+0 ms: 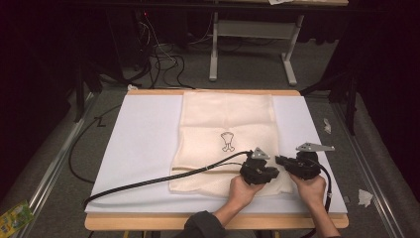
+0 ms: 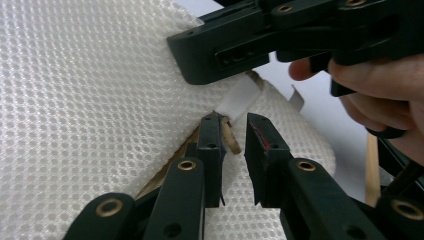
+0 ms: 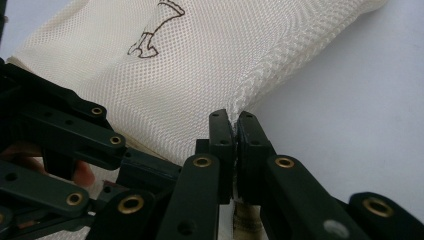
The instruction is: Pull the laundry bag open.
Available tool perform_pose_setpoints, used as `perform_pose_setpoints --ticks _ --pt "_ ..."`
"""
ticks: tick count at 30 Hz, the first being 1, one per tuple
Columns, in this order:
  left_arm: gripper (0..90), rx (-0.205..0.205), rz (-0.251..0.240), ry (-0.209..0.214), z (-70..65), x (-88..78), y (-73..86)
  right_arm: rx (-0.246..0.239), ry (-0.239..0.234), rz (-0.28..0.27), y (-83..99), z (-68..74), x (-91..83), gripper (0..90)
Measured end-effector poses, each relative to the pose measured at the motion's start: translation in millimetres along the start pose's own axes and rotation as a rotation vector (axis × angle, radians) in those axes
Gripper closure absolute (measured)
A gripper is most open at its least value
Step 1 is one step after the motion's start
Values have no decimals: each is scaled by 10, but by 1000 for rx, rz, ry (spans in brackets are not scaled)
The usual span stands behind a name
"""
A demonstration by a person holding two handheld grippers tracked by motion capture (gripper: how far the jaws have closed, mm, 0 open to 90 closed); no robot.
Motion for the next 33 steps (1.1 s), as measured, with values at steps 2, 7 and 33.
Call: perform_pose_setpoints --ticks 2,7,33 --pt "767 16 12 -35 21 1 15 3 -1 -1 -5 5 -3 884" --pt "718 2 36 -55 45 17 37 3 0 3 2 1 -4 884" --pt "783 -28 -8 27 -13 3 -7 15 -8 -11 -7 3 -12 884"
Point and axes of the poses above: each handheld gripper's, and its own axes: x roughly forward along the jaws, y roughly out of its underside, z roughly to its left, the point moved 5 cm from there along x, roughly forward along the jaws, and after that the axes turned 10 degrees about -z, right-handed, at the moved point
